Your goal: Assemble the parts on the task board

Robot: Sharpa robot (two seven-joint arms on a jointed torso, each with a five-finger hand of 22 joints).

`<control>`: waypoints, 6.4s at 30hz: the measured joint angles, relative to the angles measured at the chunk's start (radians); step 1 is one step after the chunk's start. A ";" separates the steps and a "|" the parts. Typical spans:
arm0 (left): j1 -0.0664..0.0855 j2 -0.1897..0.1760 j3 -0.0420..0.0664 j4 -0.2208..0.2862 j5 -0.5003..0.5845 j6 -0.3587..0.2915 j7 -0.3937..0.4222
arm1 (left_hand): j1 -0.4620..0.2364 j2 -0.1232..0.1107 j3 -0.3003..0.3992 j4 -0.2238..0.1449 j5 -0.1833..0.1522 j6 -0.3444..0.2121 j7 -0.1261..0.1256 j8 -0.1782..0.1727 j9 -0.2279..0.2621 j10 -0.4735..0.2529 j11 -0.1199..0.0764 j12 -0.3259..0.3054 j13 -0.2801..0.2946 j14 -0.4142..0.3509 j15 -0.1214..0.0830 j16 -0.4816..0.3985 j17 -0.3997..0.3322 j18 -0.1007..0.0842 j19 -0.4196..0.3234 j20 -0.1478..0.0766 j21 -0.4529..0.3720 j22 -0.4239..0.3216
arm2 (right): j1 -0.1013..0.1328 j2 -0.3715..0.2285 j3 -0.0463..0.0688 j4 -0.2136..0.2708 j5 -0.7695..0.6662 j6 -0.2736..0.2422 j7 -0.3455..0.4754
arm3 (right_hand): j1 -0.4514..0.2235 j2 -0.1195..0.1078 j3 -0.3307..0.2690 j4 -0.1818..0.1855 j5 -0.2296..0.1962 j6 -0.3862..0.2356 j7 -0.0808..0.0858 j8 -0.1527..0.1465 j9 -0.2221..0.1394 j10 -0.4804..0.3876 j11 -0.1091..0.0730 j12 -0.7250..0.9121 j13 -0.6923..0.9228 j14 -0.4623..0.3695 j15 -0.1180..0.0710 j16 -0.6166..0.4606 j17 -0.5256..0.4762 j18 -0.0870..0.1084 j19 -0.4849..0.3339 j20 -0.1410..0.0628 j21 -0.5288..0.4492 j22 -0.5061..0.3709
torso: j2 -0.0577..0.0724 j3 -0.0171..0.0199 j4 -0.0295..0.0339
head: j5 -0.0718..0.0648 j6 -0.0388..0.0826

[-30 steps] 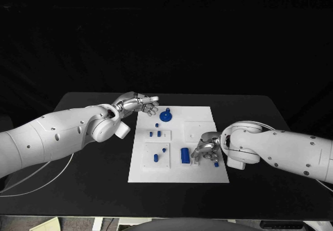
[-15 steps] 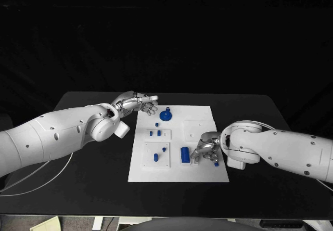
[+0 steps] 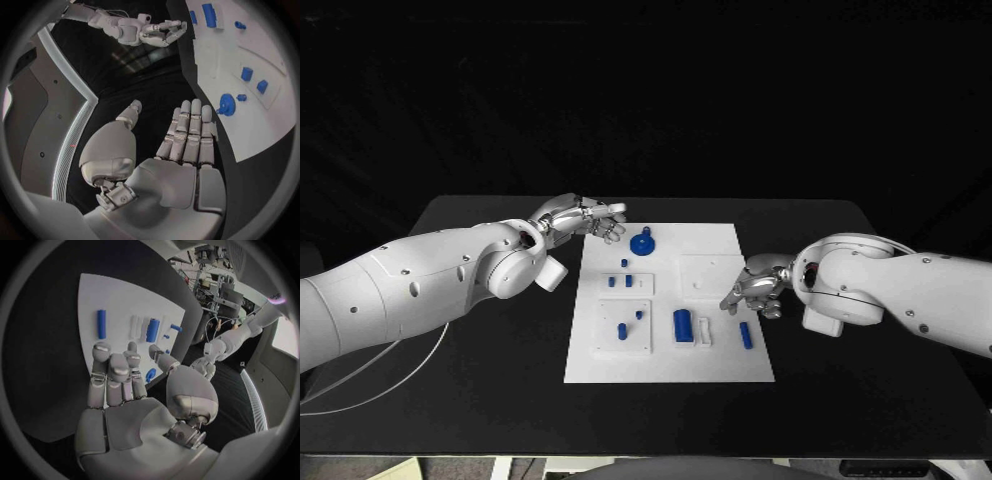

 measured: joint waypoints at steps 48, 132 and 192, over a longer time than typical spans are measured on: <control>0.000 -0.007 0.000 0.024 0.000 0.000 0.003 | 0.021 0.005 -0.005 -0.006 0.000 0.000 0.000 0.000 -0.002 0.000 0.000 0.000 -0.001 0.000 0.000 -0.004 0.006 -0.010 0.000 0.000 -0.004 0.000 | -0.118 0.086 0.011 -0.072 -0.336 0.078 -0.083 | 0.004 -0.012 0.012 -0.001 0.000 0.021 0.004 0.045 0.099 0.004 0.010 -0.012 -0.004 0.007 0.007 -0.009 -0.005 0.006 0.002 0.009 0.000 0.000 | 0.000 -0.0011 0.0013 | -0.024 0.001; 0.000 -0.013 0.000 0.025 0.000 0.006 0.002 | 0.032 0.016 -0.014 -0.014 0.000 0.000 0.000 0.000 -0.003 0.000 0.000 0.000 -0.001 0.000 0.000 -0.008 0.011 -0.002 0.000 0.000 -0.008 0.000 | -0.133 0.139 0.005 -0.054 -0.007 -0.178 -0.043 | 0.171 0.011 0.185 -0.064 0.217 0.011 0.014 -0.022 -0.027 0.007 0.014 -0.003 -0.005 0.010 0.015 -0.009 -0.007 0.006 0.007 0.018 0.008 0.001 | 0.001 -0.0008 0.0013 | -0.010 -0.005; 0.000 -0.019 0.000 0.025 0.000 0.011 -0.004 | 0.036 0.020 -0.019 -0.014 0.000 0.000 0.000 0.004 -0.003 0.000 0.000 0.000 -0.001 0.000 0.000 -0.012 0.015 -0.002 0.000 0.000 -0.012 0.000 | -0.133 0.107 0.003 -0.020 0.000 -0.151 -0.019 | -0.044 -0.080 -0.020 0.058 0.003 0.038 0.004 -0.017 -0.044 0.016 0.005 -0.003 -0.009 0.008 0.005 -0.008 -0.007 0.008 0.007 0.010 0.004 0.000 | 0.003 0.0009 0.0002 | -0.002 -0.014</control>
